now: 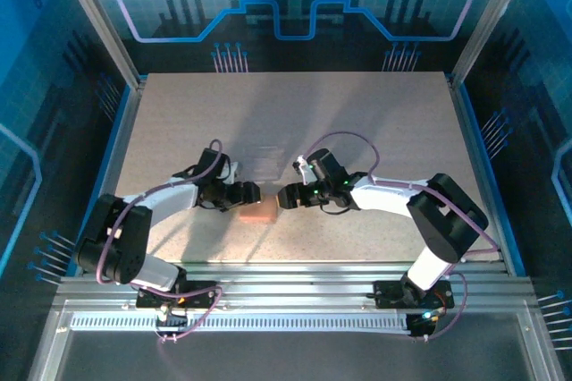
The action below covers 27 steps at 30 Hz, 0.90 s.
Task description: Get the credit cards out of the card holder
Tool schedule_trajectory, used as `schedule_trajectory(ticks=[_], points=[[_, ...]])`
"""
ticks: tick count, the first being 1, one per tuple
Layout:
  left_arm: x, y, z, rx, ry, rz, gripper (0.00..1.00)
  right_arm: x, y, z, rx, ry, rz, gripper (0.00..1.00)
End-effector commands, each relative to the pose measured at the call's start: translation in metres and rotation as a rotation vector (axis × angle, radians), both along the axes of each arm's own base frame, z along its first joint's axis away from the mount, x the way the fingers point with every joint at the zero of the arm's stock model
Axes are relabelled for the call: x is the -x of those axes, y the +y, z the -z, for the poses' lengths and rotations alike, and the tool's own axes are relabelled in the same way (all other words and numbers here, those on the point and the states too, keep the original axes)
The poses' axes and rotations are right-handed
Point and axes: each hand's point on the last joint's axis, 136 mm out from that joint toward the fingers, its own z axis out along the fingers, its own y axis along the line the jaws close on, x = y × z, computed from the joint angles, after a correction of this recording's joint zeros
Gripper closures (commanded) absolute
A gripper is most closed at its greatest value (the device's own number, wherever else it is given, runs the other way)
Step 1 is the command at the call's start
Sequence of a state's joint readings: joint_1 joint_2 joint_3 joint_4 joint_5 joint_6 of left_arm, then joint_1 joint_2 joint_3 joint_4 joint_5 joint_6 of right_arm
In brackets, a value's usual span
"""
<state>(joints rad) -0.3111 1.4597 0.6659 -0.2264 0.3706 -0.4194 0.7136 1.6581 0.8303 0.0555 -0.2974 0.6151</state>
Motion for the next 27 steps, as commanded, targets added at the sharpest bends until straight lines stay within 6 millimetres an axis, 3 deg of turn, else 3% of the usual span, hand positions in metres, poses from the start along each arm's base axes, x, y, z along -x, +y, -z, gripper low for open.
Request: schedule_trajectory(ticks=[1, 9, 17, 22, 24, 27], points=[[0.001, -0.011, -0.003, -0.049, -0.024, 0.070, 0.28, 0.011, 0.003, 0.012, -0.002, 0.050, 0.002, 0.31], [0.002, -0.042, -0.002, 0.019, -0.013, 0.104, 0.27, 0.036, -0.004, 0.024, 0.014, 0.091, 0.012, 0.33], [0.010, -0.069, 0.002, 0.054, 0.013, 0.181, 0.26, 0.080, 0.019, 0.025, 0.004, 0.113, -0.071, 0.41], [0.019, -0.085, 0.009, 0.067, 0.047, 0.255, 0.28, 0.121, 0.039, 0.017, -0.025, 0.097, -0.188, 0.44], [0.022, -0.091, 0.011, 0.059, 0.050, 0.283, 0.28, 0.130, 0.034, 0.013, -0.003, 0.064, -0.212, 0.44], [0.024, -0.102, 0.009, 0.057, 0.042, 0.324, 0.28, 0.132, 0.011, 0.010, 0.027, 0.030, -0.180, 0.43]])
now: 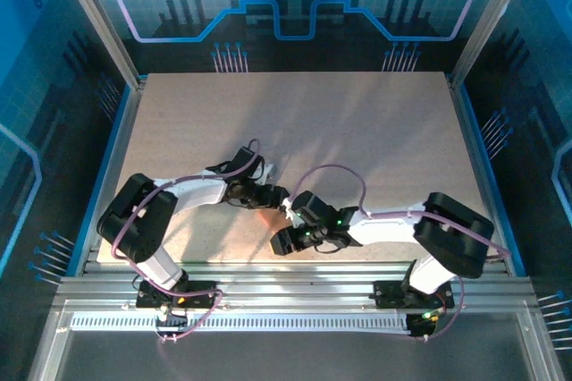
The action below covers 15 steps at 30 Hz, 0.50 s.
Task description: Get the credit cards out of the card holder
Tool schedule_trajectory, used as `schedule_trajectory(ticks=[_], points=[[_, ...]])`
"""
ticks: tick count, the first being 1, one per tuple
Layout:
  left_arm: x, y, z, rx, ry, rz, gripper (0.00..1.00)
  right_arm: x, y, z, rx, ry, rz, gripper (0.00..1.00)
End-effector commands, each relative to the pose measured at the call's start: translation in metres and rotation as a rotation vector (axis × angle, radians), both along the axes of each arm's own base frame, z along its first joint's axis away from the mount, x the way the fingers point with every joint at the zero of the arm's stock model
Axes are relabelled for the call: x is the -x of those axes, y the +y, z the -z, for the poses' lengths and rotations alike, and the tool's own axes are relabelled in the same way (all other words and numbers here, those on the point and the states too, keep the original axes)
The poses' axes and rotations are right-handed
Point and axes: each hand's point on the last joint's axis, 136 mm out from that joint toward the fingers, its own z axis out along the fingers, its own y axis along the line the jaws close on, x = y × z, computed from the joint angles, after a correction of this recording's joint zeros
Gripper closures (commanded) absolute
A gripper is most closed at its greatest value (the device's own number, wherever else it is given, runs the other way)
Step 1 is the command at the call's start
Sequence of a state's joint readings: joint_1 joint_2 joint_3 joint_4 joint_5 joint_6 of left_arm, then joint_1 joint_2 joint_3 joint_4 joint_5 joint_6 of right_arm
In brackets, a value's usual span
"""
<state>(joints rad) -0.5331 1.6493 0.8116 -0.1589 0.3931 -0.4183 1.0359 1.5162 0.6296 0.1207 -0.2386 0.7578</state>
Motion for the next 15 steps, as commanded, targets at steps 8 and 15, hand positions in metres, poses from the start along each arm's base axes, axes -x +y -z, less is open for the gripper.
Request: schedule_trajectory(ticks=[8, 15], points=[[0.004, -0.025, -0.010, -0.033, -0.015, 0.064, 0.26, -0.032, -0.096, -0.013, 0.061, -0.044, 0.226, 0.42], [0.005, 0.003, -0.032, -0.109, -0.041, -0.049, 0.26, -0.064, -0.116, -0.020, 0.007, 0.017, 0.282, 0.44]])
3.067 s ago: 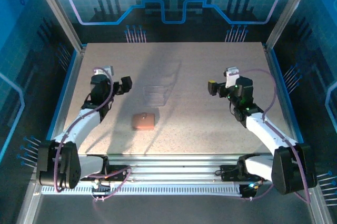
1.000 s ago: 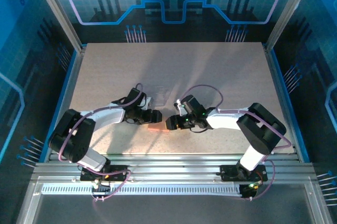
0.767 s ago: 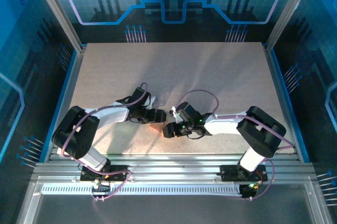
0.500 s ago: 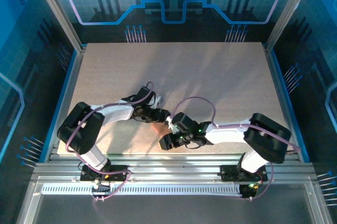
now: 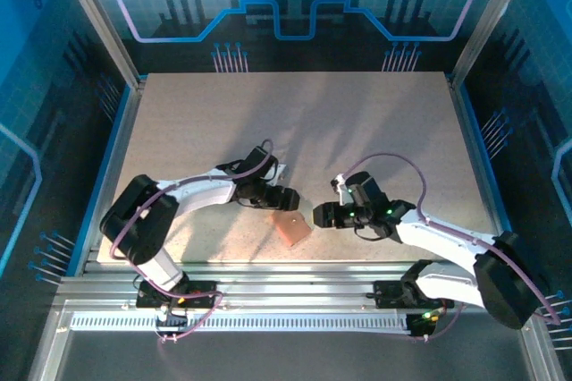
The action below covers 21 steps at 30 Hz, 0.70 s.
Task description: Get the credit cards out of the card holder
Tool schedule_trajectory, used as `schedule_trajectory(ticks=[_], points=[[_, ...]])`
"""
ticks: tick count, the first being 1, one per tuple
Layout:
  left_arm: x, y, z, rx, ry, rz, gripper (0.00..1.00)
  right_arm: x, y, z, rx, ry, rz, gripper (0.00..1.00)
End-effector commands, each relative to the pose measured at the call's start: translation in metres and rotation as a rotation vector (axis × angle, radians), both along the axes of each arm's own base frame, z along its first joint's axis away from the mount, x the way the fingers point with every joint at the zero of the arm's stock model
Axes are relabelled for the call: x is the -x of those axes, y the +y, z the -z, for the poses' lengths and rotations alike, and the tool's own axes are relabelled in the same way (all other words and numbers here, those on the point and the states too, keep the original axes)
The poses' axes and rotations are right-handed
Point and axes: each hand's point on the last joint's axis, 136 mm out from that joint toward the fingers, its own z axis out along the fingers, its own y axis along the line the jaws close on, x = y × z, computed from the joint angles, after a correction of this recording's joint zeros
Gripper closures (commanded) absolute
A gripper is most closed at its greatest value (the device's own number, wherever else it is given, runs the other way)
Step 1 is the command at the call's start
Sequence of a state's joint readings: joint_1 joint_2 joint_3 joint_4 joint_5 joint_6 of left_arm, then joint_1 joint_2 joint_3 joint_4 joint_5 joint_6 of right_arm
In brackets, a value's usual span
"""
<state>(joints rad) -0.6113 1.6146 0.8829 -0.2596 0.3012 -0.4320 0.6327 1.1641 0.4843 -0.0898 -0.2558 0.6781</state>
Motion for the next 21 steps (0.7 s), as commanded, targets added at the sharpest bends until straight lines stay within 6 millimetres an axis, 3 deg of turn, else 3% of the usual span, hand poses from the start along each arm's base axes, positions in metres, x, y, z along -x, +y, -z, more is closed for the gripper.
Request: schedule_trajectory(ticks=[1, 9, 16, 21], points=[[0.003, 0.022, -0.016, -0.046, 0.010, -0.097, 0.26, 0.003, 0.002, 0.004, -0.017, 0.071, -0.061, 0.45], [0.038, 0.043, -0.023, 0.037, 0.134, -0.229, 0.28, -0.009, 0.030, 0.015, -0.071, 0.152, -0.130, 0.51], [0.067, 0.046, 0.001, 0.111, 0.245, -0.280, 0.29, -0.008, 0.044, 0.029, -0.101, 0.210, -0.162, 0.55], [0.066, 0.037, 0.015, 0.158, 0.281, -0.283, 0.31, 0.003, 0.048, 0.035, -0.101, 0.230, -0.168, 0.57]])
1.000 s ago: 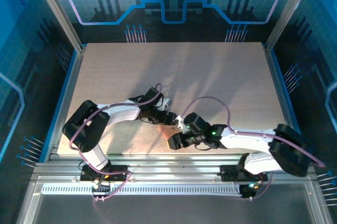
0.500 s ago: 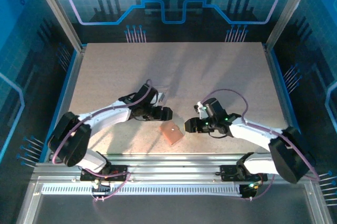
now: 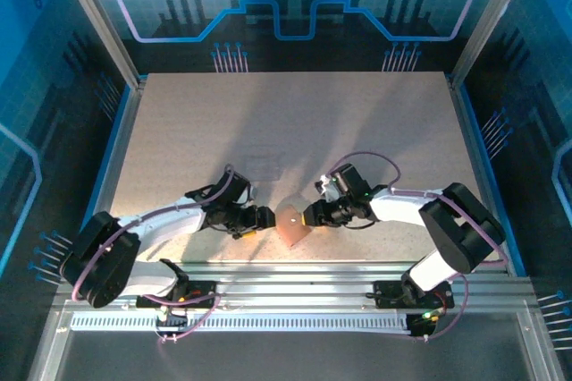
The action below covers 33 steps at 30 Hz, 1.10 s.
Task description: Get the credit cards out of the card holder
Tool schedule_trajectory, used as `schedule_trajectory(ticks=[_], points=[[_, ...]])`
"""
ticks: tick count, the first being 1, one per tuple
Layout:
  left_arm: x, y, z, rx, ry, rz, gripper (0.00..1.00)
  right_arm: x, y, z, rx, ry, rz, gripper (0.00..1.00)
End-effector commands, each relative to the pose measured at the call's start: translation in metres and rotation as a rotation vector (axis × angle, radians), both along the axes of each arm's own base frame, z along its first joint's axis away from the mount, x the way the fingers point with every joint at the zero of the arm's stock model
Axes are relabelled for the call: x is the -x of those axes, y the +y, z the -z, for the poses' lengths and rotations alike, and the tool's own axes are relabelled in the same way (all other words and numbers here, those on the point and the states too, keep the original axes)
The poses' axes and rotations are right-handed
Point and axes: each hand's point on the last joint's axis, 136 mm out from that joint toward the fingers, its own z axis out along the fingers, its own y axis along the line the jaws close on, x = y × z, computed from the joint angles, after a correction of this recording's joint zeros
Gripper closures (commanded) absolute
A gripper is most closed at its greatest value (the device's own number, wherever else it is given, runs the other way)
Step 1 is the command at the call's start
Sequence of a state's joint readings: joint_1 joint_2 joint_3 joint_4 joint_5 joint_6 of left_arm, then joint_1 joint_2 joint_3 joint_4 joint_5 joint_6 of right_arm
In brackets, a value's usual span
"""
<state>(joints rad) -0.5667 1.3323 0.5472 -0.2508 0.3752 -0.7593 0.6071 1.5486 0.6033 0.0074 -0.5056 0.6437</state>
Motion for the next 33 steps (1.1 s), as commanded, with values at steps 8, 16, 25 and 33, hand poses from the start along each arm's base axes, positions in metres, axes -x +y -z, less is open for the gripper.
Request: schedule_trajectory(ticks=[8, 16, 25, 33], points=[[-0.026, -0.032, 0.002, 0.168, 0.028, -0.017, 0.40, 0.025, 0.029, 0.002, -0.055, 0.023, -0.022, 0.62], [-0.051, -0.044, -0.009, 0.204, -0.009, 0.032, 0.43, 0.033, 0.042, 0.002, -0.058, 0.011, -0.023, 0.64], [-0.060, -0.030, -0.021, 0.175, -0.073, -0.018, 0.44, 0.024, 0.010, -0.009, 0.179, -0.143, -0.111, 0.62], [-0.063, -0.022, -0.037, 0.255, -0.036, -0.103, 0.60, 0.009, 0.002, -0.024, 0.303, -0.370, -0.324, 0.60]])
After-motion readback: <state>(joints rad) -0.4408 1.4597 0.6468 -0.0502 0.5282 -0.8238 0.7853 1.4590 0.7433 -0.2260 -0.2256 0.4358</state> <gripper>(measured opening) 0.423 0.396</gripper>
